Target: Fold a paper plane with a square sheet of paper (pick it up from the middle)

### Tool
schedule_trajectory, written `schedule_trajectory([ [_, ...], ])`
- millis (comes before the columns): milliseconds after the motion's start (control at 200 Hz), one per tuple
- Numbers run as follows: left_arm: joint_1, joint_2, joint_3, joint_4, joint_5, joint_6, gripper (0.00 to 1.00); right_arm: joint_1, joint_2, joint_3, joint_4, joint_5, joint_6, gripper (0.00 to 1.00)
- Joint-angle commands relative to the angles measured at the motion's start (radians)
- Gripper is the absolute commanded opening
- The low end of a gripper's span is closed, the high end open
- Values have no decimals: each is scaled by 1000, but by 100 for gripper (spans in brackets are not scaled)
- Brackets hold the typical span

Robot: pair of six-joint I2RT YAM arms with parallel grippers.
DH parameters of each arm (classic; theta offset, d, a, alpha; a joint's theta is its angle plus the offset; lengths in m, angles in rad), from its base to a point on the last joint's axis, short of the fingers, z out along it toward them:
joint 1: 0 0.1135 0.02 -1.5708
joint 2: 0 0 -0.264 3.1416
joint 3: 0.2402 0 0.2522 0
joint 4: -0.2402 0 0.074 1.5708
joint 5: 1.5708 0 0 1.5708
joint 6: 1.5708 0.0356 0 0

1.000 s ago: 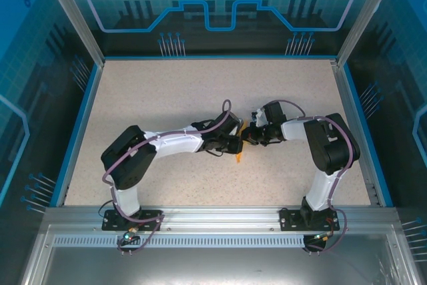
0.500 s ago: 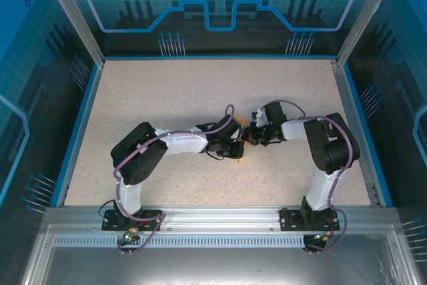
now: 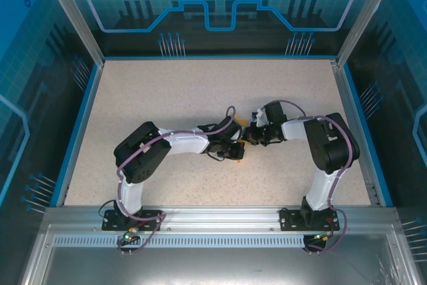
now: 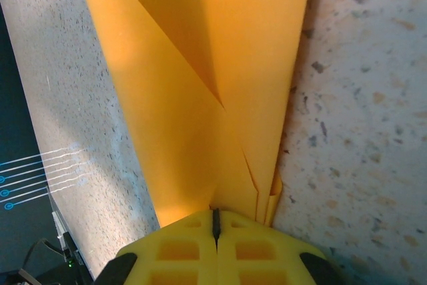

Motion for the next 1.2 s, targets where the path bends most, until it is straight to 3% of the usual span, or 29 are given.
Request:
schedule_trajectory([
  [0,-32,-20,-39,-92,54,22,2,-11,86,-48,-91,142,-18,3],
  [850,-68,-67,-75,-166,95,55,1,-11,74,-55,-93,146,-18,2],
  [1050,-3,-202,-71,-94,113,24,3,-11,71,-54,-90,144,-17,2],
  [1190,46,-189,-51,-44,108,7,2,-10,73,-52,-89,140,-17,2],
])
